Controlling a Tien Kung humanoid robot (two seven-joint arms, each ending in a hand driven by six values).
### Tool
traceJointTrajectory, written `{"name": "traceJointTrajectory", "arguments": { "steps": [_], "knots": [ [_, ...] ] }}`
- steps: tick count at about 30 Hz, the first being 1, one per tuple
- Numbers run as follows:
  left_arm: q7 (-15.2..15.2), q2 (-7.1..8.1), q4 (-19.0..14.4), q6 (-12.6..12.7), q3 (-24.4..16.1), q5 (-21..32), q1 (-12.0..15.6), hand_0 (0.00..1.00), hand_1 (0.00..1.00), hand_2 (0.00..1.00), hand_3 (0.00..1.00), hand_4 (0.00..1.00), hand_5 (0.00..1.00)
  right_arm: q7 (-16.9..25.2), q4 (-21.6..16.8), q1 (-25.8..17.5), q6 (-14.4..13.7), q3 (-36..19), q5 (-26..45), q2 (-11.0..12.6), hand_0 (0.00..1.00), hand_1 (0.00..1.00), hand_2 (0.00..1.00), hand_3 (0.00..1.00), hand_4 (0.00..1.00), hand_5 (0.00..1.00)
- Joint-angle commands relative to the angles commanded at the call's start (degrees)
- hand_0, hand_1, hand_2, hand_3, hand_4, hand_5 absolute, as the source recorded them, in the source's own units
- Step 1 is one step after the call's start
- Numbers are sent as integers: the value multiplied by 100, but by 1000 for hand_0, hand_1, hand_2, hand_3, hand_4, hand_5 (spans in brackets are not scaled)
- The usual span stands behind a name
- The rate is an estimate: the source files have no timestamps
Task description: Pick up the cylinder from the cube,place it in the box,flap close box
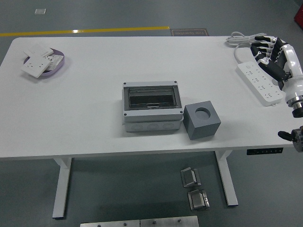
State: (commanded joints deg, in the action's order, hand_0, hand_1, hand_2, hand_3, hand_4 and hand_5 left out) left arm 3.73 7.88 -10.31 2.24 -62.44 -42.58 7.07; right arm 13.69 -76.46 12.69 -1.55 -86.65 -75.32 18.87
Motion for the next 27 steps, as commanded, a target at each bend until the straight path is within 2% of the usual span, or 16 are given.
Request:
{"name": "traceJointTrajectory", "arguments": {
  "steps": [3,4,9,10,27],
  "knots": [
    [-3,5,0,-3,22,7,-1,586,630,610,611,649,182,5,4,-32,5,19,13,-16,722,682,694,703,792,321],
    [-2,3,0,-3,28,9,2,587,630,611,612,651,183,4,4,-41,11,20,14,-18,723,682,687,697,799,270],
    [-1,-15,0,0,31,22,21,587,630,611,612,651,183,-15,-4,-79,9,-6,5,-22,723,682,687,697,799,270],
    [-1,-22,0,1,23,22,24,587,630,611,613,652,183,-19,-7,-83,11,-13,0,-24,726,684,683,718,809,229],
    [-20,-83,0,12,-37,15,24,587,630,611,613,654,185,-8,50,32,7,188,39,-31,720,686,687,740,799,209]
  ]
}}
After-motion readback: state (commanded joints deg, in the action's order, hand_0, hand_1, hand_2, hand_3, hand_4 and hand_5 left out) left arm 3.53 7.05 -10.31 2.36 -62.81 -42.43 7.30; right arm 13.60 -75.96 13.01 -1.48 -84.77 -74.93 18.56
